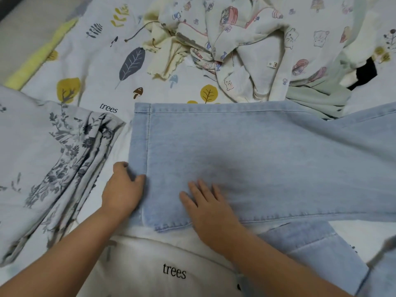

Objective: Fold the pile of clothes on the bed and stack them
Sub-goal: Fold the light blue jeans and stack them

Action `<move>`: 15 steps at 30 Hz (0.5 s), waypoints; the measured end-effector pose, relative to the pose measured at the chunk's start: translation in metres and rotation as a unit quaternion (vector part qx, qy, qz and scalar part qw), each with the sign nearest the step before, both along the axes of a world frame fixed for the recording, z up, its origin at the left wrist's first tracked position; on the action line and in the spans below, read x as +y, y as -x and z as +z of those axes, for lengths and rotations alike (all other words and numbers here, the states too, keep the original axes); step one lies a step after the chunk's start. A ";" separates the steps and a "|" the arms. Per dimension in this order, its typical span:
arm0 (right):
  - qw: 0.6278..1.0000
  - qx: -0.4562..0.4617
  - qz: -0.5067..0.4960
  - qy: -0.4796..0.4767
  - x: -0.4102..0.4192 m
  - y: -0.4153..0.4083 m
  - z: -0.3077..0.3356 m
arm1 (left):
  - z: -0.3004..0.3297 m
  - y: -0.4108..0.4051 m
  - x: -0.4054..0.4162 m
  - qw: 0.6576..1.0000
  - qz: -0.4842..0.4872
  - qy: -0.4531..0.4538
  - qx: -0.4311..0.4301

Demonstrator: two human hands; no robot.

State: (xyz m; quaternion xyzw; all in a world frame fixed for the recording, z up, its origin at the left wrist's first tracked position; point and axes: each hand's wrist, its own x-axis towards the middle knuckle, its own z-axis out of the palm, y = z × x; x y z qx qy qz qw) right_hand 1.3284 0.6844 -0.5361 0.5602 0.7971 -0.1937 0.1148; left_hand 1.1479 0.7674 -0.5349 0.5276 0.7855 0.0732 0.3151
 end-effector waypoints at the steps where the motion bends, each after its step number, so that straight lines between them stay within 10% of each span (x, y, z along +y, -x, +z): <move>1: 0.999 -0.001 -0.025 -0.031 -0.002 0.007 0.001 | 0.003 0.003 -0.003 0.998 0.019 -0.014 -0.054; 6: 0.990 0.069 -0.083 -0.088 -0.013 0.029 0.011 | 0.014 0.021 -0.017 0.989 -0.009 -0.148 0.012; 11: 0.995 0.046 0.006 0.090 -0.029 0.017 0.018 | 0.019 0.006 -0.036 0.972 -0.137 -0.019 0.191; 15: 0.996 0.076 -0.044 0.031 -0.048 -0.013 0.030 | 0.031 -0.044 -0.066 0.951 -0.246 -0.117 0.149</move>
